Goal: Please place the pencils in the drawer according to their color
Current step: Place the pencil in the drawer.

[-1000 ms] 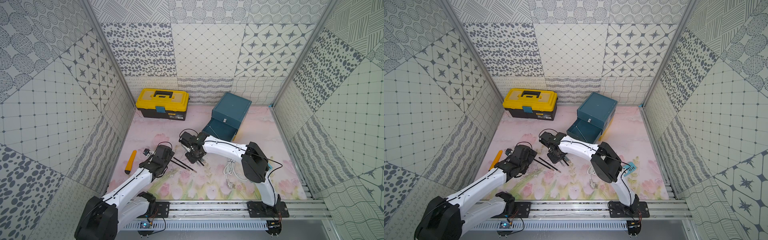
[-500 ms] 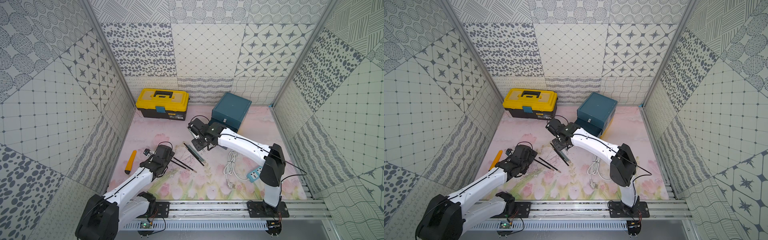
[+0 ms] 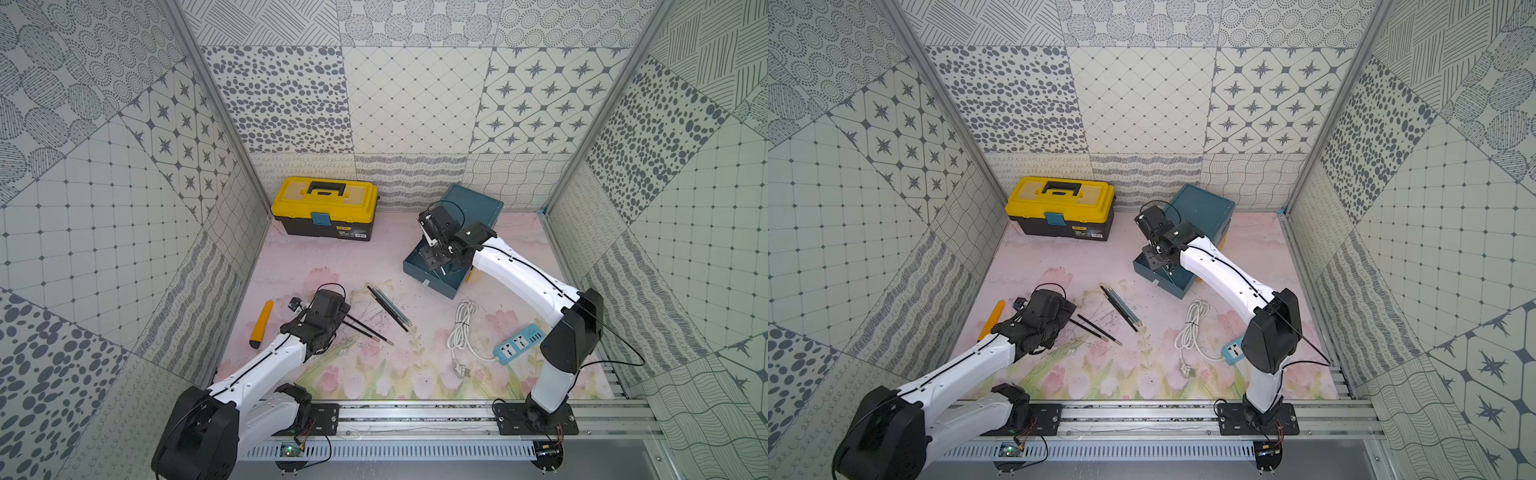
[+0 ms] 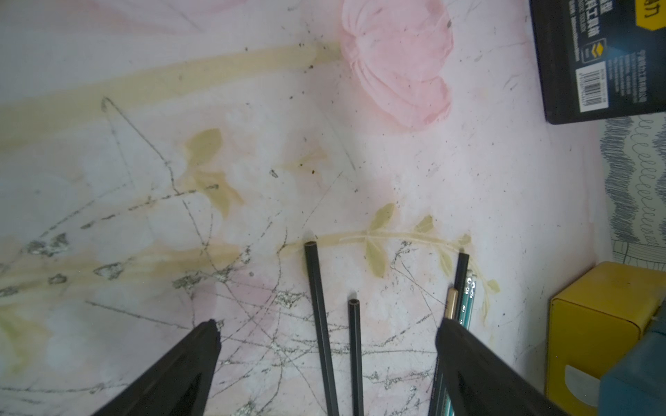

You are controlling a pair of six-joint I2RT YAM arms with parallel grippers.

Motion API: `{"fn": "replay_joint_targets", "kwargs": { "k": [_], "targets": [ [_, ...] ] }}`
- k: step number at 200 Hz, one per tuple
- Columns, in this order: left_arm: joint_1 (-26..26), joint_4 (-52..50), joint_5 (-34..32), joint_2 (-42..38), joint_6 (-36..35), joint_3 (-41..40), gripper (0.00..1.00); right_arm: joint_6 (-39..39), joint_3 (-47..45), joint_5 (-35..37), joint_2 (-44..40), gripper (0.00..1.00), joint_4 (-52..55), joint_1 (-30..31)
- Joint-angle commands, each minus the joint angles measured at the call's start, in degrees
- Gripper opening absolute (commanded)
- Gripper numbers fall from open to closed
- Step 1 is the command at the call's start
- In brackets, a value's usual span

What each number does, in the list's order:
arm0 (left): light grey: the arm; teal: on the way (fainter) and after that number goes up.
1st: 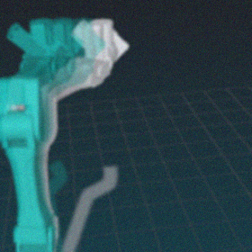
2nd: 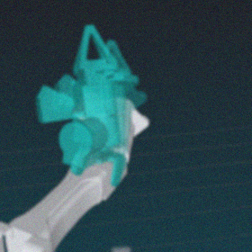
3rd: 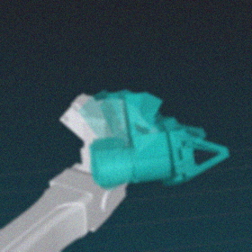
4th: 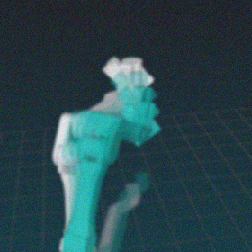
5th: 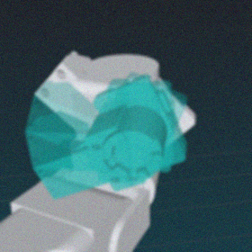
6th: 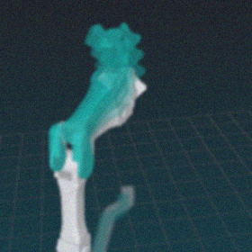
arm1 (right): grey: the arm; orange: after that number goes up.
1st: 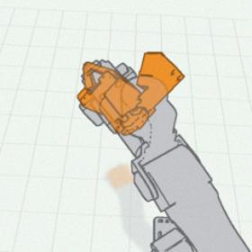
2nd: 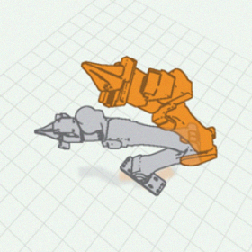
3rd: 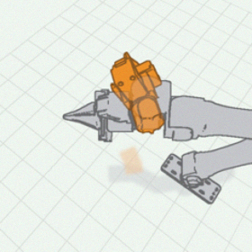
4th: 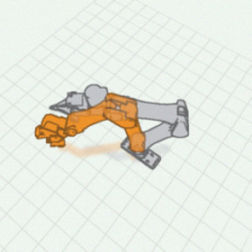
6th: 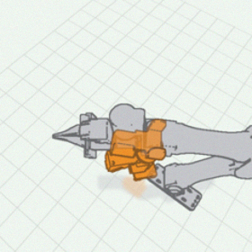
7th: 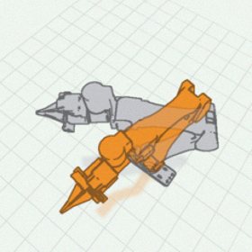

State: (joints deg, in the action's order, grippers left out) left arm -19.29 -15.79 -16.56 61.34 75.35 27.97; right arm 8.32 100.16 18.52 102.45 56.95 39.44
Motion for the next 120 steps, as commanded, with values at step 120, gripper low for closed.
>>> {"fn": "replay_joint_targets", "kwargs": {
  "k": [120],
  "targets": [
    [0.3, 0.8, 0.6, 0.2, -0.7, 0.9, 0.99, -1.5, -8.4, -0.7, -1.1, 0.00, -2.6, -2.5]
  ]
}}
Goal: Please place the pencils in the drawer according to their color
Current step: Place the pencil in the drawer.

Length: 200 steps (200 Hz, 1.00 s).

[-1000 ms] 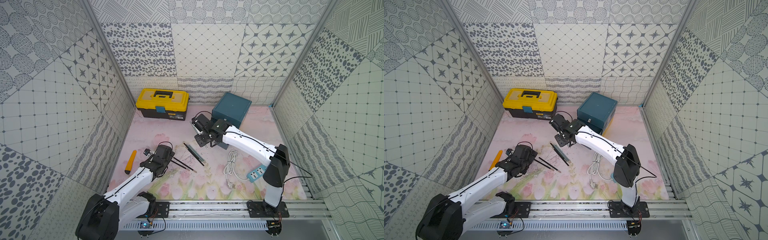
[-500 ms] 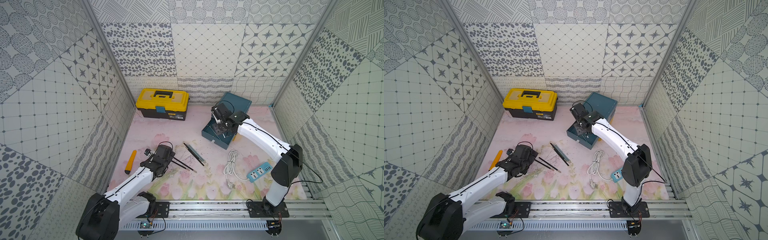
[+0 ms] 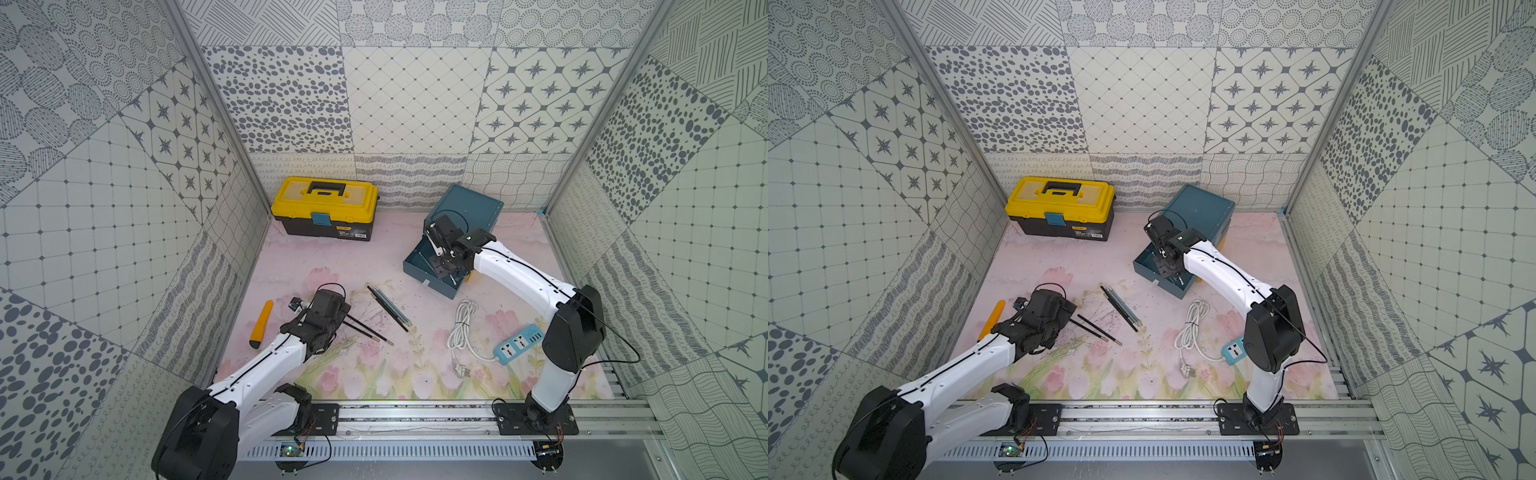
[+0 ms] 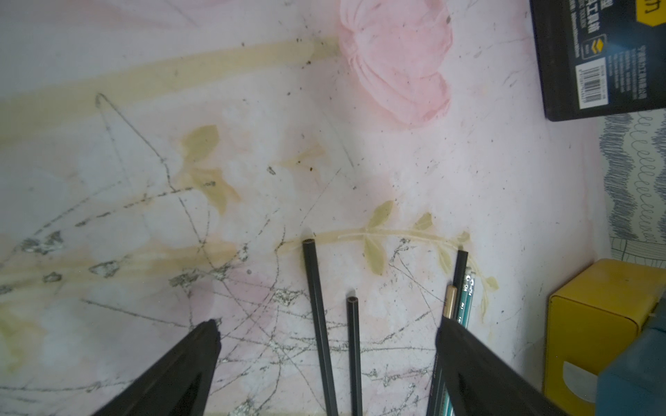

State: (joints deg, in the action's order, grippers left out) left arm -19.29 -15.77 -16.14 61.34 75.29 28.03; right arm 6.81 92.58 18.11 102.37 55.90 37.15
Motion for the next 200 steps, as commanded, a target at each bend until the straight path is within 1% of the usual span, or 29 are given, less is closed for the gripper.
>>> {"fn": "replay_joint_targets", "kwargs": {
  "k": [1, 36, 48, 63, 72, 81, 103, 157, 200],
  "targets": [
    [0.2, 0.8, 0.2, 0.2, -0.6, 0.8, 0.99, 0.1, -0.8, -0.3, -1.0, 0.00, -1.6, -0.2],
    [0.2, 0.7, 0.2, 0.1, -0.7, 0.8, 0.99, 0.3, -1.2, 0.2, -0.8, 0.00, -1.6, -0.3],
    [0.2, 0.7, 0.3, 0.2, -0.6, 0.8, 0.99, 0.2, -1.1, 0.3, -0.6, 0.11, -1.6, -0.3],
    [0.2, 0.7, 0.2, 0.2, -0.6, 0.8, 0.99, 0.1, -1.0, 0.4, -0.6, 0.20, -1.6, -0.4],
    [0.2, 0.7, 0.2, 0.2, -0.6, 0.8, 0.99, 0.0, -0.9, 0.5, -0.6, 0.24, -1.5, -0.3],
    [0.2, 0.7, 0.3, 0.2, -0.7, 0.9, 0.99, -0.1, -0.7, 0.6, -0.7, 0.26, -1.4, -0.4],
    [0.2, 0.7, 0.3, 0.2, -0.6, 0.8, 0.99, 0.0, 0.0, 0.5, -0.9, 0.28, -1.1, -0.4],
    [0.3, 0.9, 0.4, 0.2, -0.8, 0.8, 0.99, 1.7, 1.8, -1.6, -3.9, 0.30, -0.4, 0.0],
    [0.3, 1.8, 1.0, 0.9, -1.2, 1.0, 0.99, 3.4, 3.8, -3.7, -6.5, 0.31, -0.4, 3.1]
  ]
}}
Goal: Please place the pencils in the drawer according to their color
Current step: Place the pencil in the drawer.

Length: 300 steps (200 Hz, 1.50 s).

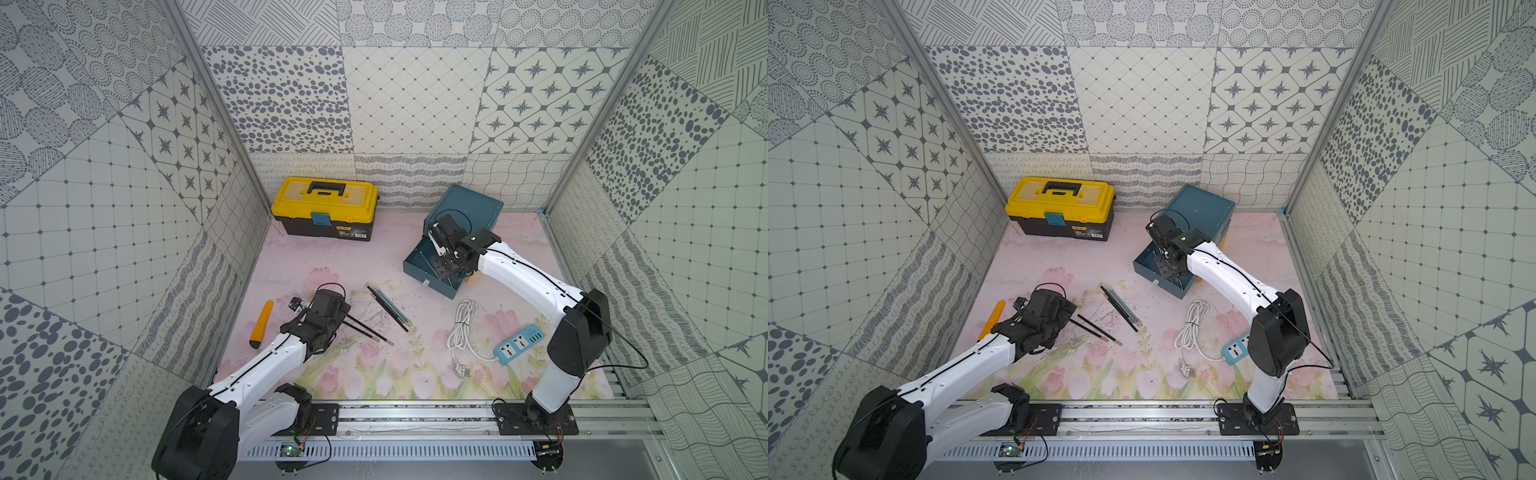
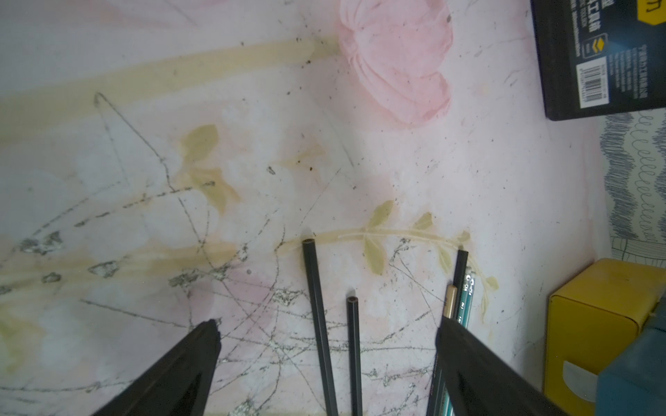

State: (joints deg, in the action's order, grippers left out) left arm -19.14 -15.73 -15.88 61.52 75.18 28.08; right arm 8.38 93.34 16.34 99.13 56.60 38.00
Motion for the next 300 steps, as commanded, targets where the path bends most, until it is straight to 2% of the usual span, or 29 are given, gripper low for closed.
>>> {"fn": "replay_joint_targets", "kwargs": {
  "k": [1, 41, 122, 150, 224, 300],
  "targets": [
    [0.1, 1.7, 0.8, 0.7, -1.0, 1.0, 0.99, 1.8, 3.2, -2.0, -3.2, 0.31, -1.1, 2.3],
    [0.1, 2.4, 1.5, 2.0, -1.1, 1.3, 0.99, 2.4, 6.8, -3.8, -0.6, 0.32, -1.2, 8.0],
    [0.1, 1.8, 1.3, 2.2, -1.2, 1.5, 0.99, 2.9, 11.2, -6.0, 11.8, 0.32, -1.2, 16.0],
    [0.1, 1.8, 1.3, 2.2, -1.1, 1.2, 0.99, 3.8, 10.7, -7.4, 15.6, 0.31, -1.2, 16.8],
    [0.1, 1.9, 1.6, 2.1, -1.1, 0.8, 0.99, 3.9, 6.9, -4.5, 22.2, 0.31, -6.3, 17.1],
    [0.2, 1.7, 1.6, 2.0, -1.2, 0.8, 0.99, 4.3, 3.7, -5.0, 23.7, 0.30, -8.6, 15.7]
  ]
}}
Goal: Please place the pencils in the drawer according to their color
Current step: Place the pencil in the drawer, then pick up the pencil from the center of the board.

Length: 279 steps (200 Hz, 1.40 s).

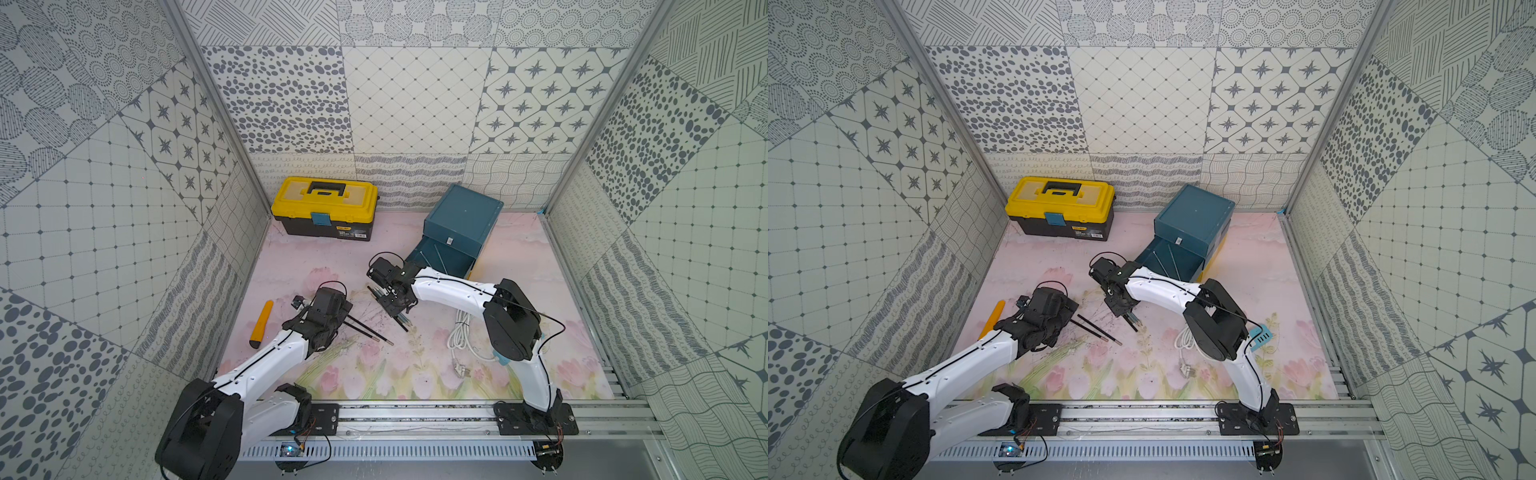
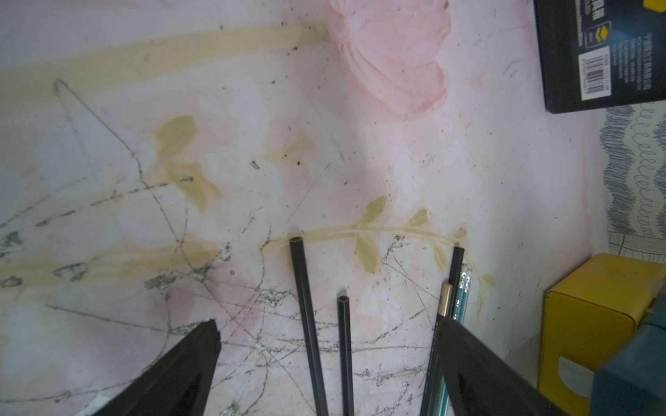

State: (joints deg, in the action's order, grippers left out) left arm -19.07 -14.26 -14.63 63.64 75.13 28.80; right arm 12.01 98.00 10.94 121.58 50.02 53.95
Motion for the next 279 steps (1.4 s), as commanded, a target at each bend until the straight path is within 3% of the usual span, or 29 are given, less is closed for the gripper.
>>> {"fn": "replay_joint_targets", "kwargs": {
  "k": [1, 103, 279],
  "targets": [
    [0.1, 0.3, 0.4, -0.1, -1.1, 0.1, 0.99, 0.6, -0.9, 0.4, 1.3, 0.30, -2.0, -0.3],
    [0.1, 0.4, 0.7, 0.1, -1.1, 0.2, 0.99, 0.6, -1.9, -0.4, 2.9, 0.24, -2.6, -0.7],
    [0.2, 0.4, 0.7, 0.3, -1.2, 0.1, 0.99, 0.7, -2.4, -1.3, 5.1, 0.21, -2.6, -1.0]
  ]
}}
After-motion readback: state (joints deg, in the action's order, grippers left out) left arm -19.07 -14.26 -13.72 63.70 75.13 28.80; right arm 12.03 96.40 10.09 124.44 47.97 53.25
